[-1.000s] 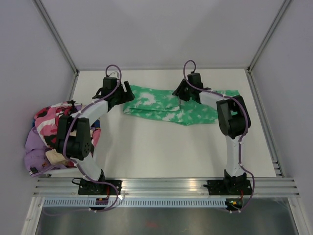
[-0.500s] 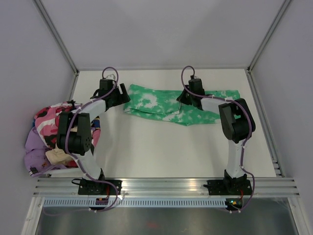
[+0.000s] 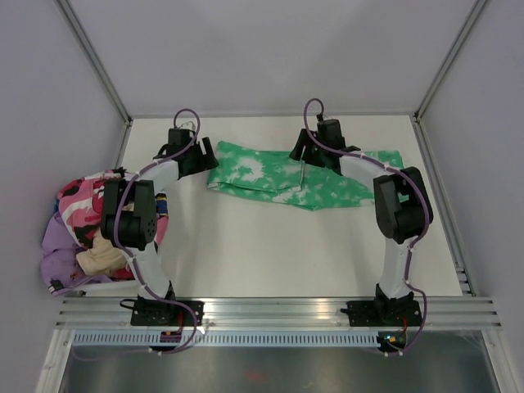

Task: Fold and stack the trousers
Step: Fold the trousers

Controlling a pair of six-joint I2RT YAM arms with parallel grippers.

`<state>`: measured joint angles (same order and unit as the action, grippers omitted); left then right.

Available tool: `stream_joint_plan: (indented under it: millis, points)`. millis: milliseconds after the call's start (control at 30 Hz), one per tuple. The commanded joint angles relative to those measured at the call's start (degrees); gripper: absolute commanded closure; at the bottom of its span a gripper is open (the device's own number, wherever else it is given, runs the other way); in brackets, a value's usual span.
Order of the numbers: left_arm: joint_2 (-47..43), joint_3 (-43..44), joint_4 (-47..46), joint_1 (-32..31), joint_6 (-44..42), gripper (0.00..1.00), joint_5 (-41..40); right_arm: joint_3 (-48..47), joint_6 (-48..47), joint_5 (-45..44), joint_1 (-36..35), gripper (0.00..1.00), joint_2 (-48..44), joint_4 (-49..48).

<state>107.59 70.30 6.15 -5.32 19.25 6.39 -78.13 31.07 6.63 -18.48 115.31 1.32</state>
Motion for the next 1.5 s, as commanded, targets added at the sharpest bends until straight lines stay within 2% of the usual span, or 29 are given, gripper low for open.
stream_joint_plan:
  millis: [0,100,200,300,400,467,533,633,833,900,933,1000,1033,1100,1133,1200,1233,1400,1467]
  points:
    - [2.0,2.5,0.1,0.0,-3.4,0.14,3.0,-8.3,-4.7,0.5,0.0,0.27,-6.4,4.6]
    - [4.1,4.9,0.1,0.3,-4.5,0.14,4.5,-9.8,-6.9,1.2,-0.7,0.30,-8.4,7.6]
    - [6.6,8.5,2.8,0.5,-4.0,0.13,3.2,-8.2,-7.9,2.9,-2.3,0.44,-9.9,10.3]
    - [8.2,9.6,2.8,0.5,-2.8,0.14,7.2,-2.7,-7.3,2.4,-4.5,0.79,-11.5,9.4]
    - [8.9,8.6,1.0,0.5,-1.3,0.15,13.5,1.5,-5.8,2.0,-6.5,0.93,-10.8,7.6]
    - [8.5,6.6,-1.6,0.5,-1.1,0.16,19.2,2.7,-5.3,1.5,-7.9,0.94,-8.8,6.3]
    - [7.7,4.6,-2.7,0.4,-1.1,0.17,21.6,1.7,-5.5,0.5,-8.7,0.97,-5.5,6.8]
    - [7.6,3.6,-2.3,0.4,-1.1,0.19,21.7,0.3,-5.7,-1.3,-9.1,1.00,-1.3,8.1]
    - [8.0,2.6,-2.5,0.4,0.4,0.27,25.9,1.2,-5.6,-1.7,-9.0,1.00,-0.1,8.9]
    - [8.0,2.2,-3.2,0.4,0.8,0.35,25.6,1.3,-5.9,-1.3,-9.0,1.00,0.2,9.2]
    - [8.2,2.2,-3.2,0.4,0.9,0.45,25.7,1.3,-6.1,-1.1,-9.0,1.00,0.4,9.7]
    - [8.2,2.4,-2.8,0.4,0.4,0.52,25.9,0.8,-6.5,-0.4,-9.0,1.00,-0.4,11.1]
    - [8.1,2.5,-2.8,0.4,0.3,0.60,25.8,0.2,-6.5,-0.2,-9.0,1.00,-1.0,11.3]
    - [7.4,2.4,-3.1,0.5,-0.3,0.69,25.3,-0.3,-6.4,-0.4,-9.0,1.00,-3.6,11.7]
    - [7.0,2.3,-3.3,0.5,-0.6,0.80,24.8,-1.1,-6.5,-0.9,-9.1,0.99,-4.5,12.0]
    - [5.8,2.5,-3.3,0.5,-1.6,0.94,24.0,-3.5,-6.7,-2.9,-8.9,0.97,-6.3,14.2]
    - [5.3,2.7,-2.6,0.5,-1.8,0.98,22.4,-4.4,-7.3,-3.5,-8.7,0.97,-6.7,15.0]
    - [-1.0,5.6,0.4,2.7,-5.9,0.98,18.7,-11.2,-7.8,-8.7,-6.8,0.89,-9.5,24.7]
    - [-2.8,7.0,1.8,5.1,-7.3,0.98,19.4,-11.3,-8.8,-9.7,-5.8,0.84,-11.5,25.3]
